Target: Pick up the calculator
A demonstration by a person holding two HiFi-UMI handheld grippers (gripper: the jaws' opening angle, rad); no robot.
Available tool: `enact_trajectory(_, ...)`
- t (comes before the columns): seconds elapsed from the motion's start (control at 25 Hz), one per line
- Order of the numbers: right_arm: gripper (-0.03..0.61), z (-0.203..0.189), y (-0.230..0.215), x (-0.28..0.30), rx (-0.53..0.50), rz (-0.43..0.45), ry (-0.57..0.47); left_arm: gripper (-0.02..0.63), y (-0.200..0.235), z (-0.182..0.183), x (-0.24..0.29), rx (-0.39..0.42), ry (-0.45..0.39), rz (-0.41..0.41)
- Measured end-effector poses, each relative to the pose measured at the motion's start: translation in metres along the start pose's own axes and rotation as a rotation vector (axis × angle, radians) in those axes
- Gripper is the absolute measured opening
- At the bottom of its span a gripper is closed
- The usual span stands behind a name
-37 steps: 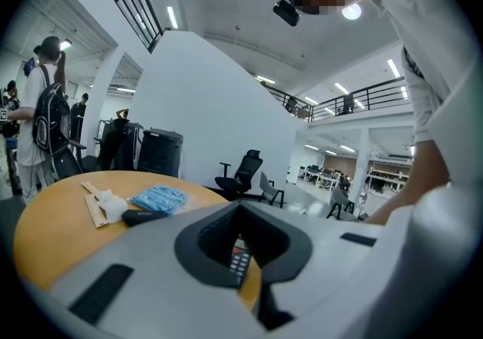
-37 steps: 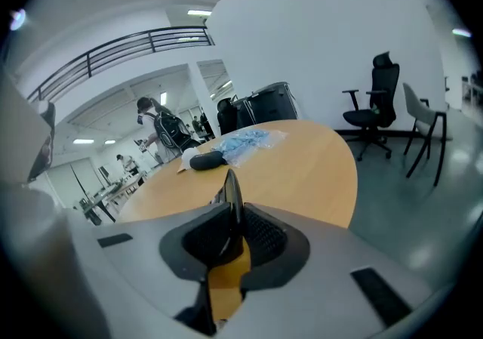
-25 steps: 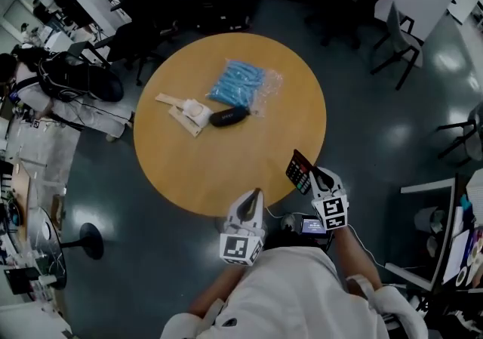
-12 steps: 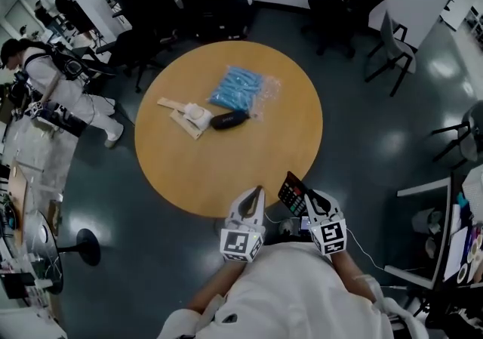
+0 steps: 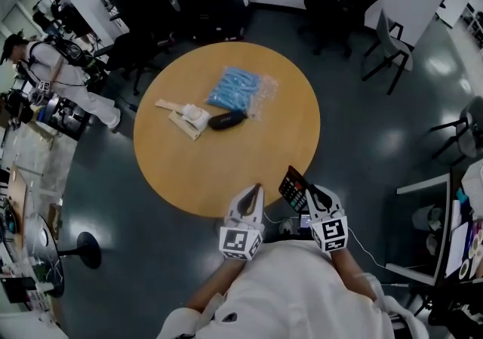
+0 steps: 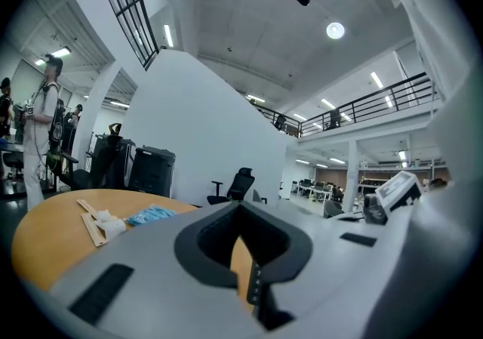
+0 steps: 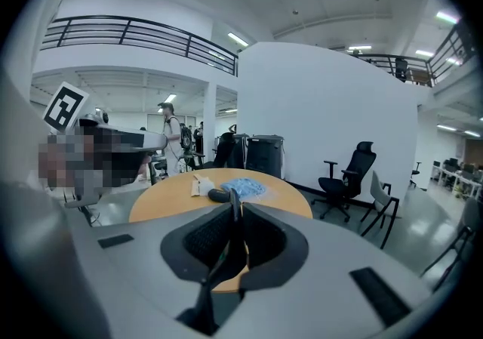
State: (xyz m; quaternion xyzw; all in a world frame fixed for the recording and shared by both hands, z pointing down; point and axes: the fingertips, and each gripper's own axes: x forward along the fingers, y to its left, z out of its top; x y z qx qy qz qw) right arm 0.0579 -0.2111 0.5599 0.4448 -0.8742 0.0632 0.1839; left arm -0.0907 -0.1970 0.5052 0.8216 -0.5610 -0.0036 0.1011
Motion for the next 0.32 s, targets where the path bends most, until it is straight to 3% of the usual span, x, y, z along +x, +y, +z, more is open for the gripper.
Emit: enact_trajectory(0.32, 0.052, 0.0011, -0.0029, -0.0071, 0.007, -0.008, -0.007, 0.006, -0.0038, -0.0021, -0.0032, -0.005, 0.004, 0.007)
